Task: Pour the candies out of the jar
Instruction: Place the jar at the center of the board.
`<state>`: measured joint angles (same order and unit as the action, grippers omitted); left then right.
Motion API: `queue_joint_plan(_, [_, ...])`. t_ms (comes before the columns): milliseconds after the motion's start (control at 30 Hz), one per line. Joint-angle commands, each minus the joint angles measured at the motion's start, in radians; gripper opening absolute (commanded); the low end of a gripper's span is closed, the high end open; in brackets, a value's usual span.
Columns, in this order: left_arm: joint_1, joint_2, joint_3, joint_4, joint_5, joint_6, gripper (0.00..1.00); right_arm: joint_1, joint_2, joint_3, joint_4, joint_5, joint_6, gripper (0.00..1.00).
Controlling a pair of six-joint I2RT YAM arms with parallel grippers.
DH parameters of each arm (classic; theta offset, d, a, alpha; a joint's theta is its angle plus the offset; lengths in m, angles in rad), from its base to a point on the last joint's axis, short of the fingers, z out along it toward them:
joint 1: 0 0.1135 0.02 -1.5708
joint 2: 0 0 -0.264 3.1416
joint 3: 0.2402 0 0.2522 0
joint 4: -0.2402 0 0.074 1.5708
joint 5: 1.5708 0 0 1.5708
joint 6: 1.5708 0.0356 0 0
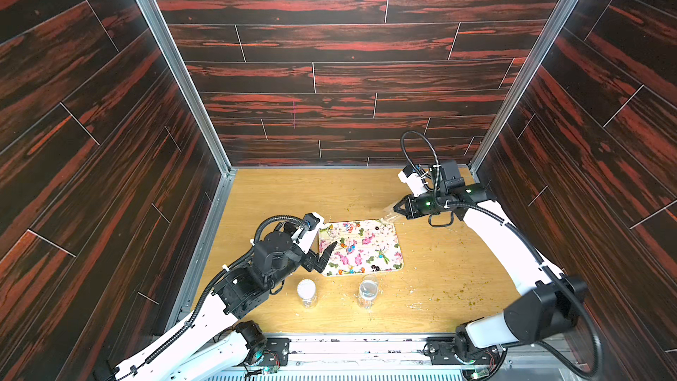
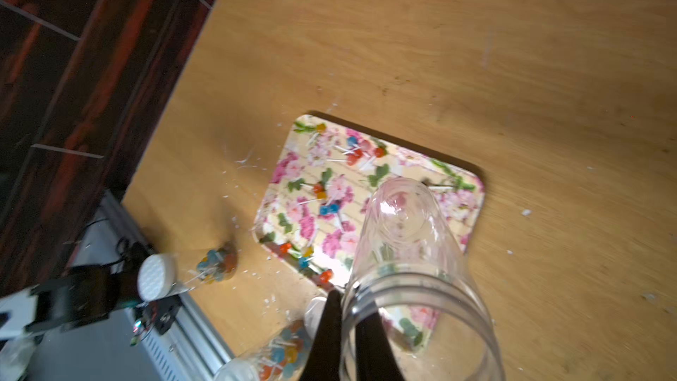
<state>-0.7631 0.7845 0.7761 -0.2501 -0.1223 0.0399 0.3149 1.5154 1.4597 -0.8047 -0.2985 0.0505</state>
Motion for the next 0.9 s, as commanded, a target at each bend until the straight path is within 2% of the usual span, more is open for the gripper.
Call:
queue_joint_plan(0, [0.001,-0.006,-0.016,0.021,-0.029,-0.046,1.00,-0.038,0.074,0.054,-0.045,0.143,0.000,0.00])
queue_joint_plan(400, [0.001,-0.049,-0.077,0.041,0.008,-0.084,1.00,-0.172,0.406,0.208,-0.096,0.216,-0.021,0.02])
queue_joint_plan(867, [0.001,-0.043,-0.110,0.079,0.039,-0.154,1.00,-0.183,0.640,0.494,-0.218,0.175,-0.022,0.02])
